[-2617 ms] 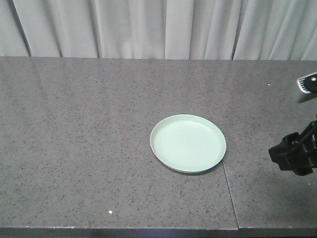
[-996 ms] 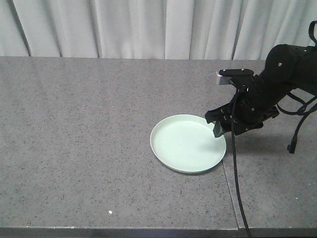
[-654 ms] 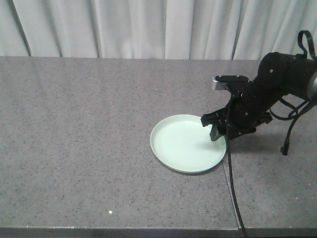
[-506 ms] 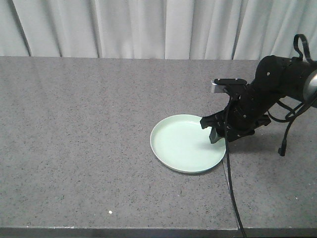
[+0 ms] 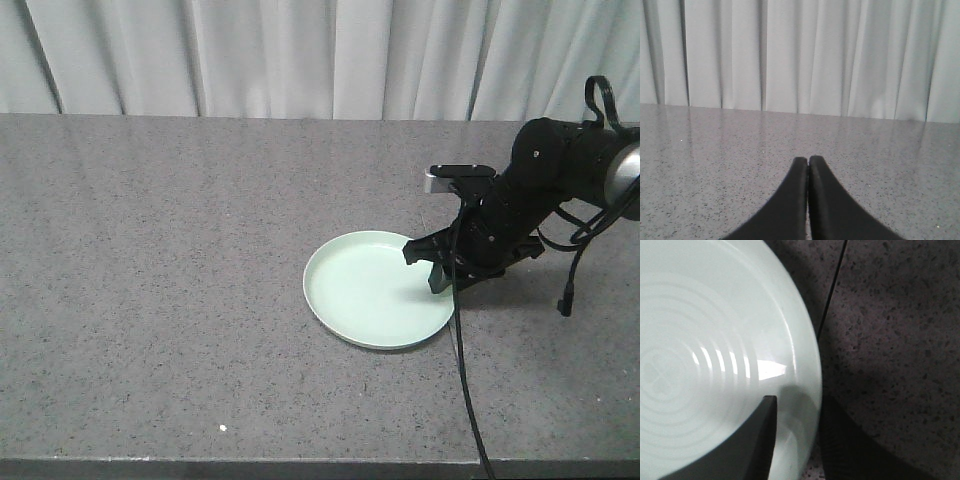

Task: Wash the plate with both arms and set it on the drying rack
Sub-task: 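Close the right gripper on the plate rim and lift it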

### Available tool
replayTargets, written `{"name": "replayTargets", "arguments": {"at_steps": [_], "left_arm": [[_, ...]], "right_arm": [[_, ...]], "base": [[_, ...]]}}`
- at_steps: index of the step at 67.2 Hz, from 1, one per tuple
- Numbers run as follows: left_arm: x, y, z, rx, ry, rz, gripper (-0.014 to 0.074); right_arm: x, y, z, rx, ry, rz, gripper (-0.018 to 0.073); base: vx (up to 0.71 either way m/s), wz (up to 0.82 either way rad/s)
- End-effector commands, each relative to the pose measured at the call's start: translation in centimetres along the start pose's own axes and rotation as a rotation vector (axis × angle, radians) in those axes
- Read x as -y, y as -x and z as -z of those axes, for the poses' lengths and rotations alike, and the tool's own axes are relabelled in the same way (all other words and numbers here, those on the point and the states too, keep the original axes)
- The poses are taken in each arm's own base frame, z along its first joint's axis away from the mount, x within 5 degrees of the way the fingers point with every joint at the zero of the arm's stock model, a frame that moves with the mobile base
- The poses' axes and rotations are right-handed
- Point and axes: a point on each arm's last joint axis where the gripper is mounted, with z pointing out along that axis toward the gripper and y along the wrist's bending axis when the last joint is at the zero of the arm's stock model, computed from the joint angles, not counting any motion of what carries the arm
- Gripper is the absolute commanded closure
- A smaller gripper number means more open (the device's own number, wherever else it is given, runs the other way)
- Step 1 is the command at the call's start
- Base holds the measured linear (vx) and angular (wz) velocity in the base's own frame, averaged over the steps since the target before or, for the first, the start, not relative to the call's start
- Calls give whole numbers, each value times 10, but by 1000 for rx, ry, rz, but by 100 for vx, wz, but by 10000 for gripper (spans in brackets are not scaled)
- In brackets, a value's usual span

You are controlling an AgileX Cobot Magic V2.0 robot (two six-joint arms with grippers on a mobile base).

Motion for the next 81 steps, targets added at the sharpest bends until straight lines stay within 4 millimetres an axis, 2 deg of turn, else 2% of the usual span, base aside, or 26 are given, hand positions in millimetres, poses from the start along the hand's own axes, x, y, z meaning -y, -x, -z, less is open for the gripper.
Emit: {"name": "replayTargets", "arguments": {"at_steps": [1,20,37,44,50,62,81], "left_arm": [[1,17,3,116,-9,11,603],[1,17,3,116,-9,11,603],[1,17,3,116,-9,11,603],[1,17,3,116,-9,11,603],[1,17,3,116,-9,11,603],[1,17,3,116,-9,11,603],[1,17,3,116,-9,11,603]], "right_arm": [[-5,9,26,105,2,22,368],[-4,9,21,91,1,21,379],[-4,8,21,87,2,20,564],[-4,8,23,88,5,15,568],[-8,8,30,104,22,5,568],[-20,3,63,167,88,-6,565],[-41,-20,102,82,243,-6,564]], "base": [[0,0],[0,0],[0,0],[0,0],[0,0],[0,0],[0,0]]}}
